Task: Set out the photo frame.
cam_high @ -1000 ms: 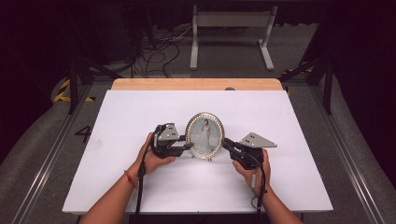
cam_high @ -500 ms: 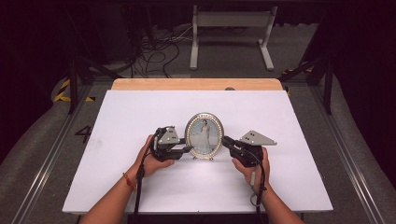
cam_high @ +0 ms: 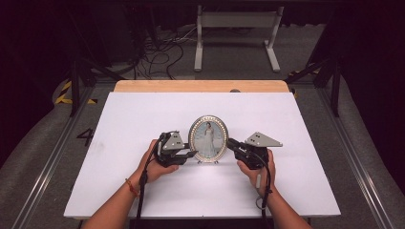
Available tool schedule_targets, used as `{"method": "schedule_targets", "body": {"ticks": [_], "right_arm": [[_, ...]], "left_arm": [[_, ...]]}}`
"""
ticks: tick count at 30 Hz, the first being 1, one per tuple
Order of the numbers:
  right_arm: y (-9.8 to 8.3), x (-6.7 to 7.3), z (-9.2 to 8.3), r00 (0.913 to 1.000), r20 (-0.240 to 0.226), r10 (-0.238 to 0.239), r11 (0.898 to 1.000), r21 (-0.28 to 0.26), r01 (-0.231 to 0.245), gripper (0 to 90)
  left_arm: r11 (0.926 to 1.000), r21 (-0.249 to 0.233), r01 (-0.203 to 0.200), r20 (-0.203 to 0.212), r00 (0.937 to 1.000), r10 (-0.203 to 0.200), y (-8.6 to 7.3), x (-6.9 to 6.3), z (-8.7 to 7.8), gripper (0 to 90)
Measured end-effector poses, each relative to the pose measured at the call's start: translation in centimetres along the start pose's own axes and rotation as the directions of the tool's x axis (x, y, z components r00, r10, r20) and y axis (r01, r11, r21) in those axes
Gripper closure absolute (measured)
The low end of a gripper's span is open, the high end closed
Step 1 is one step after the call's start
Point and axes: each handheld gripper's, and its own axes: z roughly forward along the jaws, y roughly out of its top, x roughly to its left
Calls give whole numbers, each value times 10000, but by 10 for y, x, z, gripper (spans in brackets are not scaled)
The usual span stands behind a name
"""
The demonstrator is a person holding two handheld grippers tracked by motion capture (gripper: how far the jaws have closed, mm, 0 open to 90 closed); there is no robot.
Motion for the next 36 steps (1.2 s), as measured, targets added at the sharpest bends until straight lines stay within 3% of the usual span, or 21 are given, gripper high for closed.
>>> {"method": "schedule_targets", "body": {"ticks": [11,31,36], "right_arm": [[-2,1,0,10000,-8,-87,9999,145,87,829],[-4,2,0,10000,-41,-48,9996,264,49,804],[-4,4,0,9996,91,-264,9992,316,261,804]], "left_arm": [[10000,-13,-19,-163,9999,19,1,1,0,653],[9999,-42,-94,-55,9999,94,0,3,0,654],[9999,-49,-129,-85,9999,129,0,3,0,640]]}}
